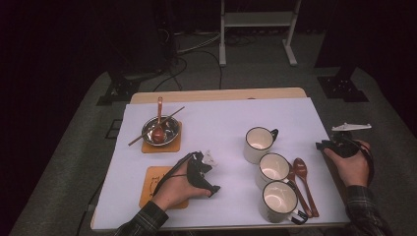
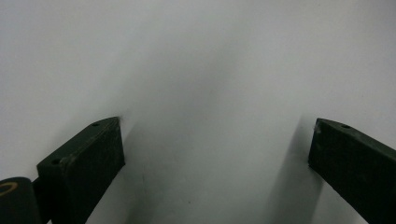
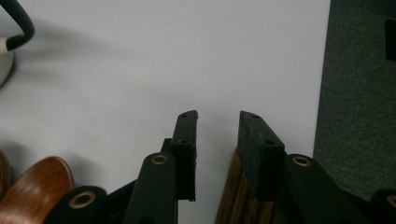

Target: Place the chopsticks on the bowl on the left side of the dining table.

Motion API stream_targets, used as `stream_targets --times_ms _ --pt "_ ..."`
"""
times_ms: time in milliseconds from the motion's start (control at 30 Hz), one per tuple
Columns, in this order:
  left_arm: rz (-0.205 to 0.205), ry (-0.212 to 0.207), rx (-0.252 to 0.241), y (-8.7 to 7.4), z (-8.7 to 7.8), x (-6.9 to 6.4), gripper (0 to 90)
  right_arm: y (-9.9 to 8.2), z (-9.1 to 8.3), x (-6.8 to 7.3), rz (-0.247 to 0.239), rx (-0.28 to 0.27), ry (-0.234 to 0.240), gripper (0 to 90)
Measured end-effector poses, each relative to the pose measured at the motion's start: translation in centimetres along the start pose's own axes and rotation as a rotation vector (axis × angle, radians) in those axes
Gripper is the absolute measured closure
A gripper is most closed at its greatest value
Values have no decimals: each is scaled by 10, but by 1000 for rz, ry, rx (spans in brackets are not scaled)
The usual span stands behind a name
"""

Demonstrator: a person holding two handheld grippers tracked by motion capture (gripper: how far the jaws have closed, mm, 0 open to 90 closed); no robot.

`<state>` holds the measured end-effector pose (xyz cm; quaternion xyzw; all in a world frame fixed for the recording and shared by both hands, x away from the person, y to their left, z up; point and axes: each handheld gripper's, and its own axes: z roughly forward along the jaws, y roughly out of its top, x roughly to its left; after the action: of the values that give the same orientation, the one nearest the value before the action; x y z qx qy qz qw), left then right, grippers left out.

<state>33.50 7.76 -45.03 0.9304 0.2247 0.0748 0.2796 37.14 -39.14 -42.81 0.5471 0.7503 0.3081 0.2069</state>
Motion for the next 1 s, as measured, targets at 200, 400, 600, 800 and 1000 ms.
stream_targets --times_ms 200,400,600,800,1000 --pt "0 -1 -2 0 0 0 22 -7 2 -5 4 31 -11 702" --pt "0 -1 -6 -1 0 0 22 -7 7 -5 -4 64 -21 729" --pt "0 -1 -7 -1 0 0 22 -8 9 -5 -8 70 -21 745" --pt "-1 -1 -5 0 0 0 22 -8 9 -5 -10 74 -13 767" --pt "-1 -1 -6 -1 0 0 22 -8 10 -3 -19 82 -16 789"
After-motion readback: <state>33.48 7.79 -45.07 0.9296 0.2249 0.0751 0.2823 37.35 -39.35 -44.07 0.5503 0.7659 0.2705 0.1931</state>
